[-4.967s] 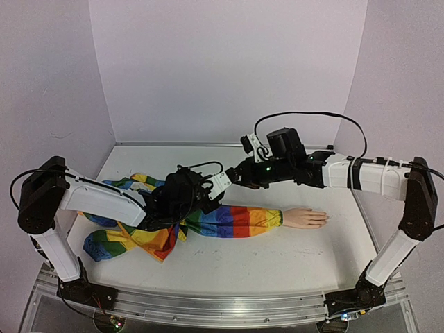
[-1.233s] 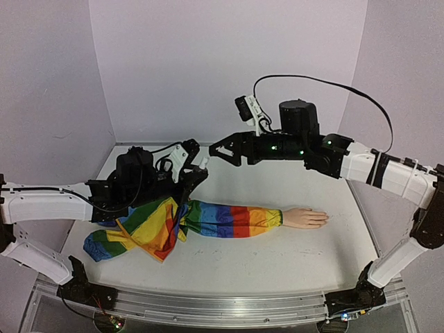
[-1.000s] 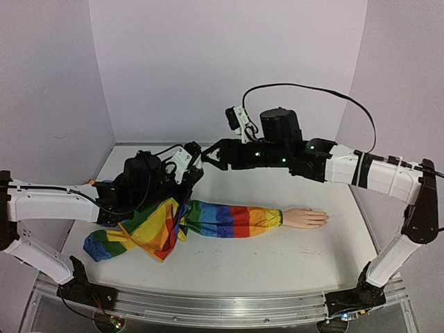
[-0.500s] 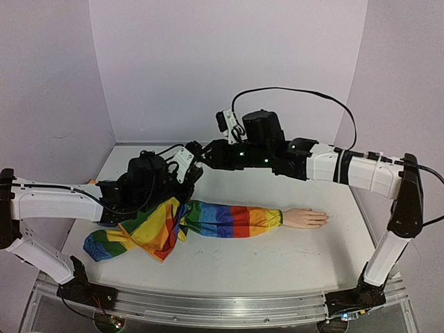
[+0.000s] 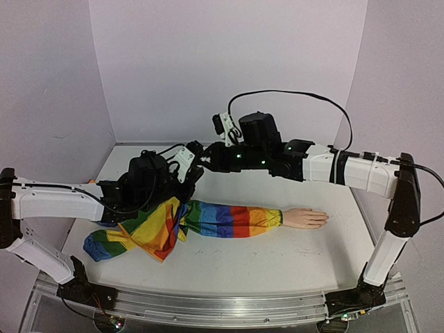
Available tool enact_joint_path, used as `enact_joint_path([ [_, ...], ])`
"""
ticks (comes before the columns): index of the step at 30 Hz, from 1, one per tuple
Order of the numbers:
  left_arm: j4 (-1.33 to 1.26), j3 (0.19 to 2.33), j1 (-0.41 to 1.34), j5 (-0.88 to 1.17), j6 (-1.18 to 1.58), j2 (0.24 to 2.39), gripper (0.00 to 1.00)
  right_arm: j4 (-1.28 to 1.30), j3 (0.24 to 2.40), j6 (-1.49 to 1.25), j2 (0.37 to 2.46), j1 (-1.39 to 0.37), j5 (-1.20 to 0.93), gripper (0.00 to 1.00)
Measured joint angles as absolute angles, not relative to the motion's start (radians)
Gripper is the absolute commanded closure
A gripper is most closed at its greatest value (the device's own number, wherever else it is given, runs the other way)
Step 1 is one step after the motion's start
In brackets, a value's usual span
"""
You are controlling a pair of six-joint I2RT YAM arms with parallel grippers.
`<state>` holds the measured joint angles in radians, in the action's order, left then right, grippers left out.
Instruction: Paint the nails
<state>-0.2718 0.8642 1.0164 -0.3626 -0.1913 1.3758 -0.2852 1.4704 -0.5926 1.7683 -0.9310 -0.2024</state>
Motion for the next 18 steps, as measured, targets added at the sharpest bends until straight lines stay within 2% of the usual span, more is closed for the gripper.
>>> enact_joint_path([
  [3, -0.269, 0.864, 1.014, -0.341, -0.183, 1.375, 1.00, -0.285, 1.468, -0.578, 1.768, -0.931, -0.203, 1.00],
  [6, -0.250, 0.860, 0.987, -0.242, -0.157, 1.357, 1.00, -0.284, 1.464, -0.533, 1.766, -0.923, -0.244, 1.00],
  [9, -0.218, 0.843, 0.900, 0.086, -0.098, 1.310, 1.00, -0.300, 1.434, -0.430, 1.747, -0.898, -0.407, 1.00],
  [15, -0.163, 0.868, 0.793, 0.852, 0.120, 1.308, 1.00, -0.381, 1.345, -0.252, 1.707, -0.856, -0.940, 1.00],
  [18, -0.162, 0.877, 0.796, 1.008, 0.168, 1.318, 1.00, -0.413, 1.319, -0.212, 1.692, -0.875, -1.038, 1.00],
])
